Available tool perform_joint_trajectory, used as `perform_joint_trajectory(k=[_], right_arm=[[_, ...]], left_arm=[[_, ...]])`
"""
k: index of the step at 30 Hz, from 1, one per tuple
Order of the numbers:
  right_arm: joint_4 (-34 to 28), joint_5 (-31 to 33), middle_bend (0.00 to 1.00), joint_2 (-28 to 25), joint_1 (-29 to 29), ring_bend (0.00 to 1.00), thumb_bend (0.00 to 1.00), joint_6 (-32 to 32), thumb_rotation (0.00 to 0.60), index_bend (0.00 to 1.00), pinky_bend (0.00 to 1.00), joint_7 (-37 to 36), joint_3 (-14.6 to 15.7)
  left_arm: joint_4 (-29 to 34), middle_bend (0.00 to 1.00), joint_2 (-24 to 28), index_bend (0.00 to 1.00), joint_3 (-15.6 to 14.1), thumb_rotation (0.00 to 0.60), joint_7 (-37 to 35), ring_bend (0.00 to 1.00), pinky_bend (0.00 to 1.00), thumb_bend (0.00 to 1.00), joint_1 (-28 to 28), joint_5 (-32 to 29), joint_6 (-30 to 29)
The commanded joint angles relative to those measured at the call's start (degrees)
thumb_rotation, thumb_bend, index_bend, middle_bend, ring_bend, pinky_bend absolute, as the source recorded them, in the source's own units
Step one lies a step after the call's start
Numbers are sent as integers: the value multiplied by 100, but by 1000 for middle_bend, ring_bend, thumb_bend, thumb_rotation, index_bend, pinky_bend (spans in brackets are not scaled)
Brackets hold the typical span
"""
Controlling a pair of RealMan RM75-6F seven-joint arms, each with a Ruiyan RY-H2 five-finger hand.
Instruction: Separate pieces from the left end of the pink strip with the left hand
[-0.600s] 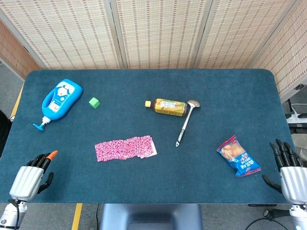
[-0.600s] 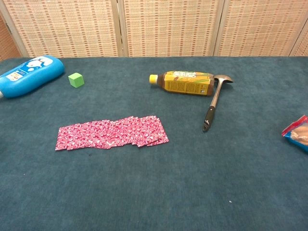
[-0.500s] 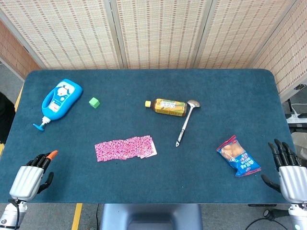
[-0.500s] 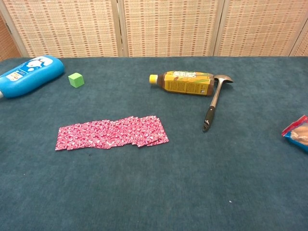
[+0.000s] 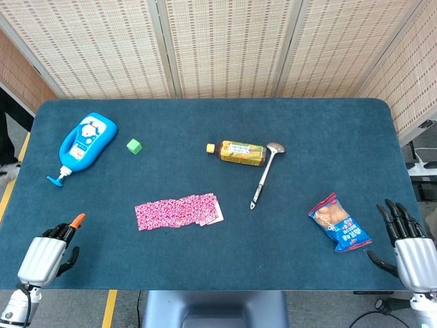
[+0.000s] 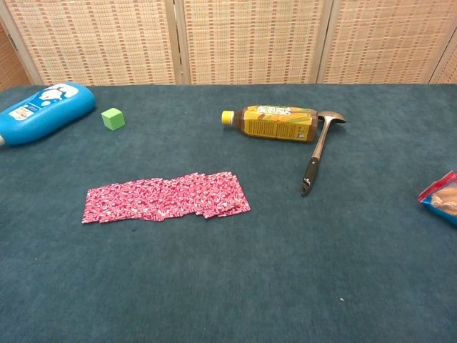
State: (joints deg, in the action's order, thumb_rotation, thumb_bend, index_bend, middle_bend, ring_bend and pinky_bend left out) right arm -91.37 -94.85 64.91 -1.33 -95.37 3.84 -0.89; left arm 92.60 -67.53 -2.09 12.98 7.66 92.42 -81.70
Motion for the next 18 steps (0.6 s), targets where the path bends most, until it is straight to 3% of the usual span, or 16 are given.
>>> perform_joint_trajectory(k=[1, 4, 9, 12, 18], right_arm=[[66, -183, 0, -81, -131, 0, 57, -318, 600, 0, 204, -290, 42], [107, -232, 0, -88, -187, 0, 57, -462, 600, 0, 206, -451, 36], [100, -168, 0, -77, -161, 0, 57, -375, 600, 0, 206, -516, 8], [75, -102, 0, -49, -125, 0, 58, -265, 600, 0, 206, -410, -17], [13, -47, 0, -63, -101, 0, 58, -154, 600, 0, 206, -345, -24]], left_arm=[[32, 423, -16, 0, -15, 600, 63, 379, 471, 552, 35, 4, 64], [21, 505, -73, 0, -43, 600, 207, 421, 486, 607, 67, 21, 147], [93, 691, -204, 0, -67, 600, 519, 587, 596, 806, 183, -41, 437], [152, 731, -323, 0, -45, 600, 752, 630, 632, 902, 333, -126, 735], [415, 737, -607, 0, 136, 600, 1488, 654, 634, 924, 719, -710, 1510]])
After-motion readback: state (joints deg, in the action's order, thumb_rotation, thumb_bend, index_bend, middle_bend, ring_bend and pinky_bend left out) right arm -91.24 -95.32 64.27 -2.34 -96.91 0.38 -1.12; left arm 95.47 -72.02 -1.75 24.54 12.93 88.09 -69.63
